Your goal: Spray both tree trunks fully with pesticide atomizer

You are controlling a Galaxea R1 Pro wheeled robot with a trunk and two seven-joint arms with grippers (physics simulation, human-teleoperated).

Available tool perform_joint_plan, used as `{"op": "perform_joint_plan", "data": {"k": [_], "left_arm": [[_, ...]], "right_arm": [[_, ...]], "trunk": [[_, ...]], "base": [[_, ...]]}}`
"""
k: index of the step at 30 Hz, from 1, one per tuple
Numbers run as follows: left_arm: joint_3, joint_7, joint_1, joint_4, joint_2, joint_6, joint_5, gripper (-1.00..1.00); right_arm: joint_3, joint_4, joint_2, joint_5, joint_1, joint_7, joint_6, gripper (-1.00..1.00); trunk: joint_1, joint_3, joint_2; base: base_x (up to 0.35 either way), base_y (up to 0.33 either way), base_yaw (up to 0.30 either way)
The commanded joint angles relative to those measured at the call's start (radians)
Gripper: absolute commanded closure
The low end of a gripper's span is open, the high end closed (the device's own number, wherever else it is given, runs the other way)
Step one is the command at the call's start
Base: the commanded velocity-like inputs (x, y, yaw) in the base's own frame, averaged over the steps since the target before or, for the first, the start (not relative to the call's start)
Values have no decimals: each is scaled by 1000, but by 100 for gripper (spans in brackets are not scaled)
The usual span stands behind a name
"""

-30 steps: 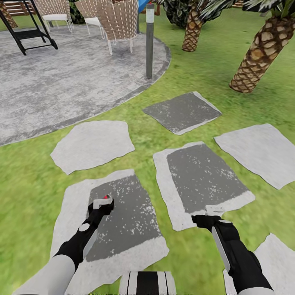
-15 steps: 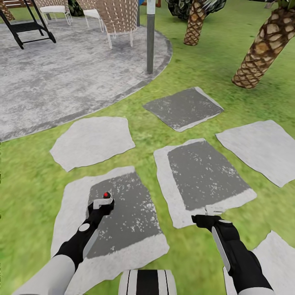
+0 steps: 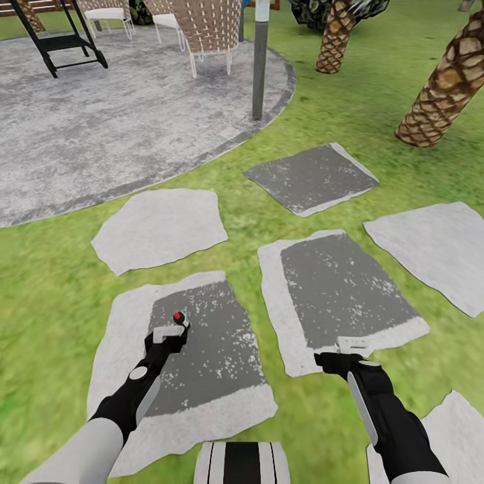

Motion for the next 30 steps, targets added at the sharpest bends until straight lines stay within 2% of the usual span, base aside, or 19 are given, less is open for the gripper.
{"op": "perform_joint_plan", "data": {"k": [1, 11, 17, 30], "left_arm": [[0, 0, 0, 0, 0, 0, 0, -100], [0, 0, 0, 0, 0, 0, 0, -100], [0, 0, 0, 0, -1, 0, 1, -100], [-2, 0, 0, 0, -3, 0, 2, -100]], "right_arm": [[0, 0, 0, 0, 0, 0, 0, -100], [0, 0, 0, 0, 0, 0, 0, -100], [0, 0, 0, 0, 0, 0, 0, -100], [0, 0, 0, 0, 0, 0, 0, -100]], "trunk": [[0, 0, 0], [0, 0, 0], [0, 0, 0], [0, 0, 0]], "base": [[0, -33, 3], [48, -178, 17], [5, -17, 155], [98, -1, 11]]}}
